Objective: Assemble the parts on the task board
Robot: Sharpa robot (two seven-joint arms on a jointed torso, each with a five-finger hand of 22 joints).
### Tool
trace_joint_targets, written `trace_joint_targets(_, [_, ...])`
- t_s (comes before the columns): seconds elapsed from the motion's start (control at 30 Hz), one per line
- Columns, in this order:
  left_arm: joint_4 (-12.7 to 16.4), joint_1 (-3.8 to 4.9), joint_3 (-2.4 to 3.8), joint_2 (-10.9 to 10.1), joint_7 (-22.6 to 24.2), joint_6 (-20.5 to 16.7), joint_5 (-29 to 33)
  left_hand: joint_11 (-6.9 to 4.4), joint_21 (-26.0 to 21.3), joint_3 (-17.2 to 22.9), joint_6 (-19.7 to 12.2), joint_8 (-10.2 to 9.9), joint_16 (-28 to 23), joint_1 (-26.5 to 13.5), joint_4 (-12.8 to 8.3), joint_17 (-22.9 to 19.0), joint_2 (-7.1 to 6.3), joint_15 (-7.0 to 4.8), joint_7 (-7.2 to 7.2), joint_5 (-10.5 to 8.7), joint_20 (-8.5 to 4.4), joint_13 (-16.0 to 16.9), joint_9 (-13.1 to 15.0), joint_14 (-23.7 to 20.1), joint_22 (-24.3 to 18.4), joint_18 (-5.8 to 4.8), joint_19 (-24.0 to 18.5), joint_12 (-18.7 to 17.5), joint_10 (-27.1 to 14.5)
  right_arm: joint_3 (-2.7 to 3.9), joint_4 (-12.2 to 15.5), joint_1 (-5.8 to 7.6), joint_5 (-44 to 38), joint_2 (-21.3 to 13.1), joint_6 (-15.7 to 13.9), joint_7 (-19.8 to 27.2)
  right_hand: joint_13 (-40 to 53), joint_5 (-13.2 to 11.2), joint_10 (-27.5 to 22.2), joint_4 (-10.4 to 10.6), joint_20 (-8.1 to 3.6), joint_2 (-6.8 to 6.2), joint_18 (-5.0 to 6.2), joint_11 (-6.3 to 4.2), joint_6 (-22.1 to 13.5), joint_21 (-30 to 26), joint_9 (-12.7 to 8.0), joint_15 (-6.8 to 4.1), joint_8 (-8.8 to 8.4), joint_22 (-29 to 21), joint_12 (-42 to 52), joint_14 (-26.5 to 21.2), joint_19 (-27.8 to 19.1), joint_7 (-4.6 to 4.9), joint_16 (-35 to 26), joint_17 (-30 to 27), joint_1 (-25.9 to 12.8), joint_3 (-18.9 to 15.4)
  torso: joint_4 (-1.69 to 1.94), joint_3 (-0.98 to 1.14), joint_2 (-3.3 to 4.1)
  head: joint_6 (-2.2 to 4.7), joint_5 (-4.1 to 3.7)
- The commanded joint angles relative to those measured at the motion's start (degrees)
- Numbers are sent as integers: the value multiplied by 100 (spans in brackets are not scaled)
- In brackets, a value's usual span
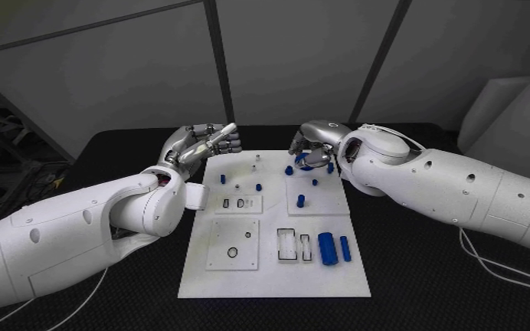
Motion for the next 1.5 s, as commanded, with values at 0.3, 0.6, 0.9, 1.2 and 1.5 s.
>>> trace_joint_targets(0.3, [66,9,8,-22,4,76,-59,40,32,-5,-12,-31,-48,-30,-41,-10,9,31,68,15,7,-6,-13,24,-11,-79,47,-42,8,2,-193,43,-278,209,437,-251,1,3,-112,24,30,-5,-171,60,-61,306,5,73,-8,492,-5,125,184,13,615,598,8,130,2,-3,26,-35,22])
trace_joint_targets(0.6, [146,10,9,-75,12,61,-59,44,30,-15,-21,-40,-63,-40,-52,-11,12,35,72,15,8,-6,-20,20,-16,-81,44,-57,0,0,-368,47,-280,364,732,-296,-8,9,-185,29,43,-15,-172,66,-66,329,5,83,-8,517,-10,112,178,5,702,668,21,148,-2,-3,38,-90,39])
trace_joint_targets(0.9, [179,11,10,-89,14,60,-59,50,25,-27,-29,-50,-87,-52,-70,-12,18,42,78,15,11,-6,-28,9,-23,-85,35,-78,-9,-2,-563,47,-280,509,669,-259,-6,10,-194,53,51,8,-165,69,-56,321,7,90,-4,488,-2,99,154,8,718,666,15,160,3,-9,48,-104,33])
trace_joint_targets(1.2, [187,13,14,-100,11,72,-59,50,25,-27,-29,-50,-87,-52,-70,-12,18,42,78,15,11,-6,-28,9,-23,-85,35,-78,-9,-4,-693,47,-280,622,707,-188,8,48,-94,103,59,90,-185,58,-13,393,14,89,3,614,16,96,198,5,845,781,22,246,-1,-6,47,-134,58])
trace_joint_targets(1.5, [200,16,21,-115,8,79,-59,50,25,-27,-29,-50,-87,-52,-70,-12,18,42,78,15,11,-6,-28,9,-23,-85,35,-78,-9,-60,-813,47,-278,720,832,-119,8,58,-69,110,57,102,-188,54,-1,408,15,87,4,640,13,94,206,2,873,802,26,275,-6,-5,55,-183,71])
